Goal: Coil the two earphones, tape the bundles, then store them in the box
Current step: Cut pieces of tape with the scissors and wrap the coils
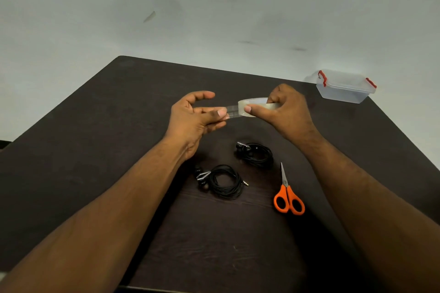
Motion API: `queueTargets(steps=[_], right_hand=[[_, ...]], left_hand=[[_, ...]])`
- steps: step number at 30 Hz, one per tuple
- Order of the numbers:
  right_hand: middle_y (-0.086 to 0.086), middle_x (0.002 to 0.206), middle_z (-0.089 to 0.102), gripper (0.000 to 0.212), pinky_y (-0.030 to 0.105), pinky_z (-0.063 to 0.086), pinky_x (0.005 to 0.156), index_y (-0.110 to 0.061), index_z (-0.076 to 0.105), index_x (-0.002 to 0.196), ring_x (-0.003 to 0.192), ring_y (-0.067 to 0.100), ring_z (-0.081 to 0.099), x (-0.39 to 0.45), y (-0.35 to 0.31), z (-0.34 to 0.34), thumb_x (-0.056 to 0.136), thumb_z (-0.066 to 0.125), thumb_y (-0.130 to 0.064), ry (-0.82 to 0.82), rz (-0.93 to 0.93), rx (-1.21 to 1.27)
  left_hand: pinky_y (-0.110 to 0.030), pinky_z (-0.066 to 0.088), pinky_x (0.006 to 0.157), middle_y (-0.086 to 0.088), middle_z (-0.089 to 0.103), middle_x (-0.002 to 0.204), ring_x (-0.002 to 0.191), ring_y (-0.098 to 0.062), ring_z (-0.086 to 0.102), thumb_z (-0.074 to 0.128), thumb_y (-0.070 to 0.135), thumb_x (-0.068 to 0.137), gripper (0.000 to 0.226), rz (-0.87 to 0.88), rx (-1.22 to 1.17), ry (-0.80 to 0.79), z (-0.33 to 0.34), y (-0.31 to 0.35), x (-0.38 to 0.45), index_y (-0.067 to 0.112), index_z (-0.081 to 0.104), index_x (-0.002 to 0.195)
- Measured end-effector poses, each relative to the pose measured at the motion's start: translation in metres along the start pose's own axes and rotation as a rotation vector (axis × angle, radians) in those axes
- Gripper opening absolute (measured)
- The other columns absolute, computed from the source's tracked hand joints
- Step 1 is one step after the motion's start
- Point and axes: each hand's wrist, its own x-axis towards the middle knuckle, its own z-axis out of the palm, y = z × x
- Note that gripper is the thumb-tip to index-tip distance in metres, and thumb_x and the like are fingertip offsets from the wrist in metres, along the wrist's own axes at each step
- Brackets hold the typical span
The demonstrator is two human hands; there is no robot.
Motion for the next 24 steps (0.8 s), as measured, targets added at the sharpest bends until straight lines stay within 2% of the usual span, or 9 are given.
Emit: queueTargets(steps=[3,8,13,16,18,21,24], right_hand=[[-0.006,0.073,0.052,0.053,0.009,0.036,0.055,-0.009,0.056,0.065,0.063,0.002,0.047,0.002,0.014,-0.006,0.063,0.079,-0.057,-0.012,0.021,0.099],[0.002,0.082,0.058,0.051,0.009,0.037,0.058,-0.004,0.062,0.069,0.071,0.008,0.052,0.004,0.033,-0.018,0.068,0.073,-0.054,-0.124,-0.012,0.098],[0.001,0.088,0.056,0.03,0.006,0.036,0.063,-0.006,0.067,0.077,0.076,0.006,0.052,0.006,0.052,-0.025,0.079,0.075,-0.035,-0.309,-0.065,-0.075],[0.001,0.089,0.049,0.026,0.019,0.034,0.067,-0.006,0.066,0.081,0.08,0.014,0.048,0.01,0.065,-0.033,0.083,0.072,-0.031,-0.402,-0.123,-0.235],[0.002,0.091,0.046,0.024,0.021,0.031,0.068,-0.007,0.062,0.082,0.083,0.016,0.047,0.008,0.077,-0.043,0.085,0.071,-0.029,-0.406,-0.101,-0.268],[0.001,0.094,0.046,0.023,0.005,0.031,0.067,-0.013,0.058,0.08,0.083,0.011,0.043,0.003,0.085,-0.048,0.085,0.069,-0.032,-0.388,-0.084,-0.273],[-0.001,0.095,0.046,0.026,-0.001,0.03,0.069,-0.009,0.061,0.08,0.079,0.003,0.04,0.001,0.077,-0.041,0.083,0.07,-0.033,-0.339,-0.134,-0.262]], left_hand=[[-0.035,0.06,0.066,-0.018,0.074,0.082,0.078,-0.029,0.073,0.076,-0.008,0.073,0.043,0.058,0.063,0.024,-0.004,0.002,0.002,0.009,0.056,0.108],[-0.032,0.059,0.064,-0.007,0.073,0.068,0.068,-0.021,0.072,0.077,-0.005,0.074,0.031,0.165,0.261,0.069,-0.008,-0.001,0.005,0.008,0.065,0.098],[-0.029,0.06,0.064,0.0,0.071,0.064,0.065,-0.014,0.071,0.08,0.001,0.073,0.024,0.23,0.455,0.143,-0.011,-0.009,0.01,0.013,0.073,0.093],[-0.029,0.058,0.062,-0.005,0.071,0.066,0.063,-0.017,0.071,0.079,0.001,0.074,0.015,0.244,0.476,0.218,-0.017,-0.011,0.016,0.014,0.073,0.079],[-0.029,0.057,0.06,-0.007,0.07,0.064,0.062,-0.019,0.071,0.078,0.001,0.075,0.014,0.238,0.461,0.239,-0.027,-0.011,0.022,0.013,0.072,0.075],[-0.029,0.055,0.06,-0.008,0.069,0.064,0.062,-0.021,0.07,0.079,0.004,0.076,0.011,0.186,0.505,0.179,-0.028,-0.02,0.023,0.012,0.072,0.076],[-0.027,0.051,0.056,-0.008,0.07,0.072,0.062,-0.016,0.065,0.08,0.013,0.076,0.011,0.161,0.555,0.114,-0.016,-0.03,0.022,0.013,0.073,0.085]])
